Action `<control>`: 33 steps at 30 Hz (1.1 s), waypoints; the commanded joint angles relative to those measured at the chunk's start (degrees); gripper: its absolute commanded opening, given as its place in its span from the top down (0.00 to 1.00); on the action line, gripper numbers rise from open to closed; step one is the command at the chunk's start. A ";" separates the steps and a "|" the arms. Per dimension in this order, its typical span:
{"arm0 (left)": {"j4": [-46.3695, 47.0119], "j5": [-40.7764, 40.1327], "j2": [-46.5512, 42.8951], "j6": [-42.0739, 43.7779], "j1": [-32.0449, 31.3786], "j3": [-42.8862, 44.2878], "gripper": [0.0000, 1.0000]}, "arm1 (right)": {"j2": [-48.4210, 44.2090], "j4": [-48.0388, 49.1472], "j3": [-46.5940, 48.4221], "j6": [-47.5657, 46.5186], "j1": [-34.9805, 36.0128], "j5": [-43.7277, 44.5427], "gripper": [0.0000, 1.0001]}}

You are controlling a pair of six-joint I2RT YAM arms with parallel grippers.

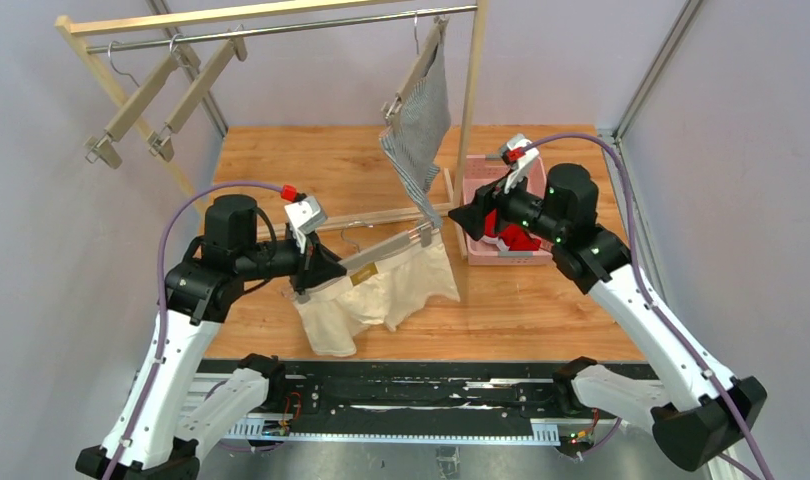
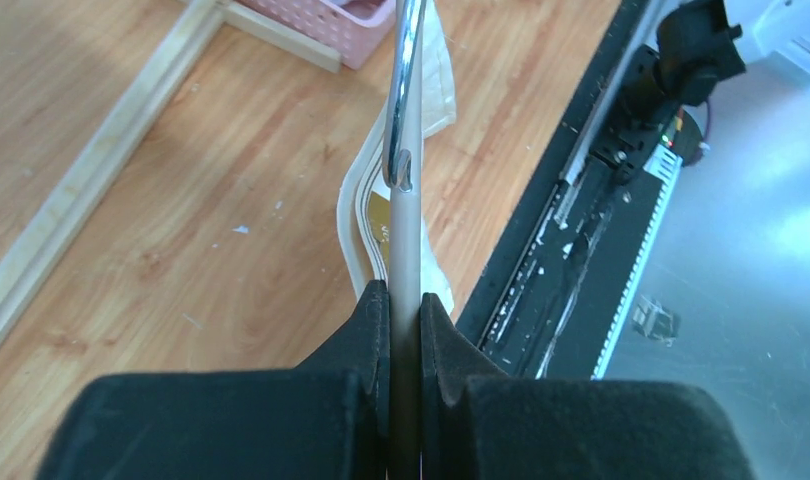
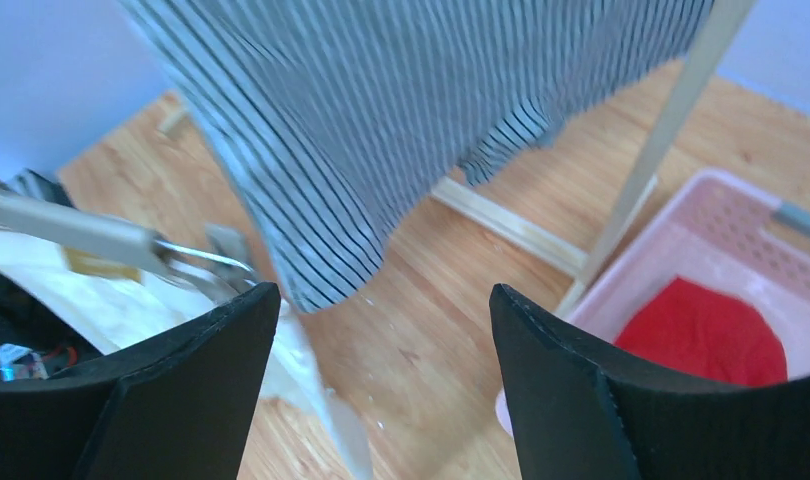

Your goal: Remove the underwear clipped to the hanger

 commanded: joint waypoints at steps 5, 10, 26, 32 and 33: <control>0.56 9.63 2.45 4.62 -1.73 -0.77 1.00 | -2.77 6.79 4.03 5.86 -0.70 -14.30 0.21; 0.60 10.53 2.38 5.66 -2.30 0.37 1.00 | -2.28 9.72 3.36 8.12 -0.75 -19.04 0.21; 1.03 10.06 4.58 5.05 -2.25 4.87 1.00 | -1.61 9.81 -4.35 6.42 -0.70 -29.21 0.20; 1.00 9.84 4.75 4.80 -2.25 4.87 1.00 | 0.79 12.42 -4.35 8.23 -0.70 -30.52 0.20; 1.18 9.81 4.76 4.80 -2.29 4.73 1.00 | 0.92 12.82 -4.31 8.51 -0.70 -30.54 0.20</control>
